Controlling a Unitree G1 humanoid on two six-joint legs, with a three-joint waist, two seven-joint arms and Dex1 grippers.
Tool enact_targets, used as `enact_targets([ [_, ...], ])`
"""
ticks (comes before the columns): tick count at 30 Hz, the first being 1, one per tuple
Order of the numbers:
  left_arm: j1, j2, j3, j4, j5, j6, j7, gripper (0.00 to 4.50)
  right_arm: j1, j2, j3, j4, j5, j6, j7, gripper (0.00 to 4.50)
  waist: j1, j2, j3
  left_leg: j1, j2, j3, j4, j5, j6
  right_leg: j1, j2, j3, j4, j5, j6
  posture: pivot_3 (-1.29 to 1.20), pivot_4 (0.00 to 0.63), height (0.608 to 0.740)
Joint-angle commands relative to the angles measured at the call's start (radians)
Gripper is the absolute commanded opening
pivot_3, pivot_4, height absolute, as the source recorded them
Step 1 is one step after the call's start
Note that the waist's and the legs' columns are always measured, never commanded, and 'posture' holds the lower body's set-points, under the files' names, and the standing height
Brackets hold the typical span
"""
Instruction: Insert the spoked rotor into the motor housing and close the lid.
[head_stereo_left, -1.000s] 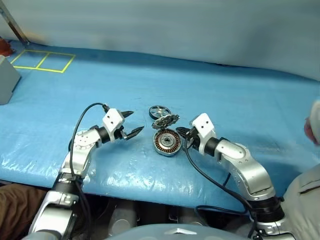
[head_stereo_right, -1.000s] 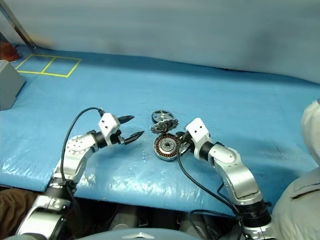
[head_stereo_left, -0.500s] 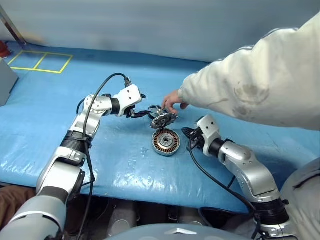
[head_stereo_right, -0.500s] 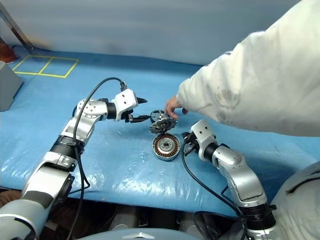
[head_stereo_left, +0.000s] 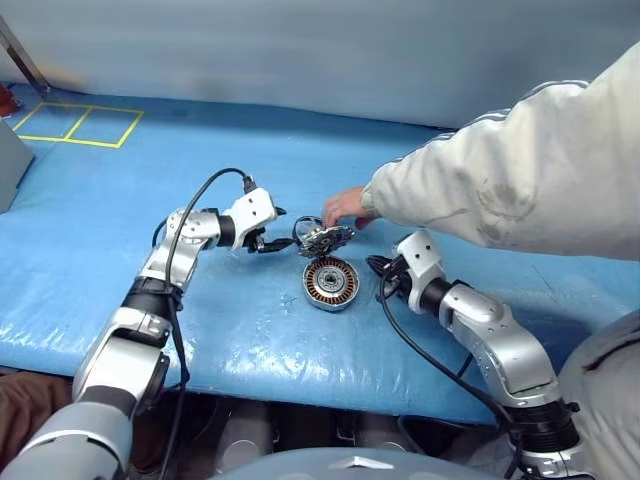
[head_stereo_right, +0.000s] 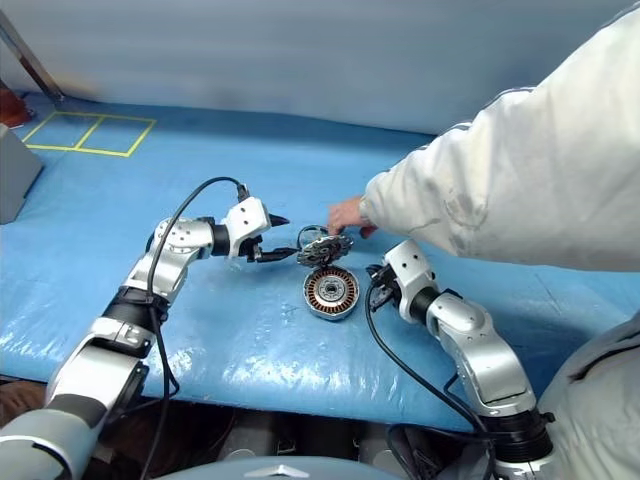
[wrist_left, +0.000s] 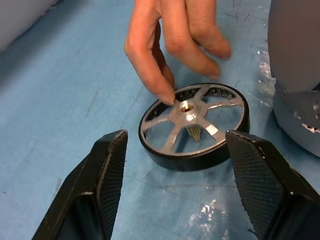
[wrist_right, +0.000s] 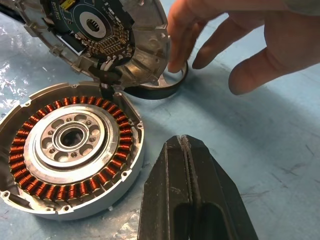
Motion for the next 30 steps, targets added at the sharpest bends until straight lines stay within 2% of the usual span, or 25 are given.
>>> enact_targets([
  [1,0.049,-0.005,0.043,-0.090,-0.052,0.010,0.010,3.31,-0.003,0.002,-0.032,-0.023,0.006,-0.028,-0.008,0.00,0.000,0.000,0.000,0.000,0.000,0.000,0.000,0.000,0.000,0.000,0.000,0.000,0.000,0.000,0.000,0.00,0.150,0.740],
  [22,0.297,-0.046,0.104,-0.269,-0.151,0.058,0.100,3.31,-0.005,-0.022,-0.059,-0.014,0.018,-0.040,0.017,0.00,0.002,0.000,0.000,0.002,0.000,0.000,0.002,0.001,0.000,0.002,-0.002,0.000,0.001,0.001,0.001,0.00,0.150,0.740],
  [29,0.397,-0.075,0.114,-0.332,-0.219,0.056,0.087,3.31,-0.030,-0.105,-0.092,0.003,0.032,-0.030,0.083,0.00,0.002,0.000,0.000,0.003,0.000,-0.001,0.003,0.000,0.000,0.003,-0.002,0.000,0.001,0.001,0.001,0.00,0.150,0.740],
  [30,0.415,-0.076,0.117,-0.344,-0.228,0.057,0.085,3.28,-0.027,-0.125,-0.090,-0.001,0.037,-0.028,0.103,0.18,0.001,0.000,0.000,0.003,0.000,-0.001,0.003,0.000,0.001,0.003,-0.002,0.000,0.001,0.001,0.001,0.00,0.150,0.740],
])
